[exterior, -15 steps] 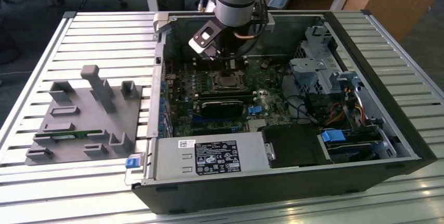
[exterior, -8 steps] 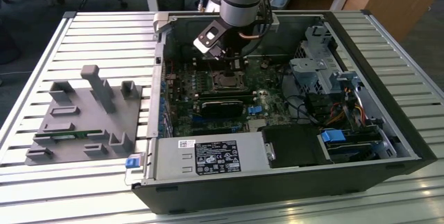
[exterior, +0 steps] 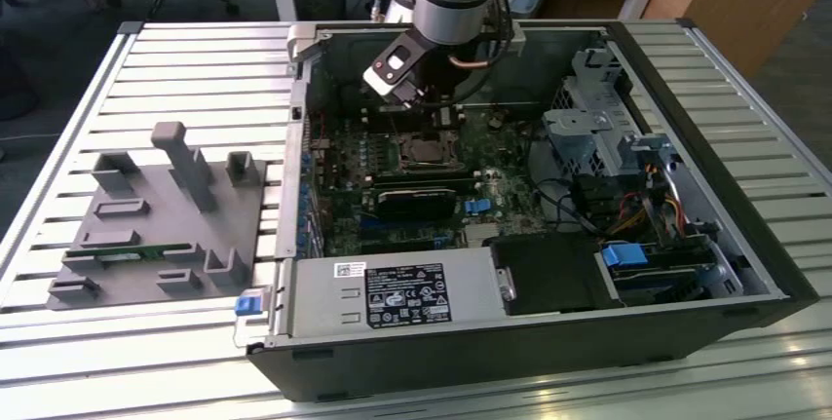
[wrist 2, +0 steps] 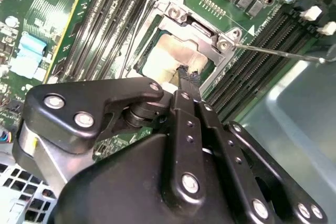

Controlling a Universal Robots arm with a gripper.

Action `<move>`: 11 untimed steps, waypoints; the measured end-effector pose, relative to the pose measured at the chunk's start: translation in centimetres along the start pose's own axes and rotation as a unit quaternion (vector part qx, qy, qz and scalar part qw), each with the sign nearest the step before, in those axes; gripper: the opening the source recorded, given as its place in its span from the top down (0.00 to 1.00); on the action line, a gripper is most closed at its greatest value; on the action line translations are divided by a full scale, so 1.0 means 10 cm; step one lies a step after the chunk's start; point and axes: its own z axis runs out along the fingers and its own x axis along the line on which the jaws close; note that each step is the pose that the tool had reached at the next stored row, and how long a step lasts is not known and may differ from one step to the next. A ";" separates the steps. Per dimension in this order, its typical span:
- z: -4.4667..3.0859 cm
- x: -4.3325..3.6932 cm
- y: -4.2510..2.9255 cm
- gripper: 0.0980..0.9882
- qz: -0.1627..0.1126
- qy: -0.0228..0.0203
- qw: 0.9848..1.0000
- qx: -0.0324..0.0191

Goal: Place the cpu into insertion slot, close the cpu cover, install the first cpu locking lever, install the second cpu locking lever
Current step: 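Install the first cpu locking lever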

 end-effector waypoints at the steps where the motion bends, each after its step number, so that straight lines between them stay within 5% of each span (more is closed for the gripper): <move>1: -0.028 0.001 0.000 0.99 0.000 0.000 1.000 0.000; 11: -0.361 0.017 -0.006 0.99 0.000 0.000 1.000 0.000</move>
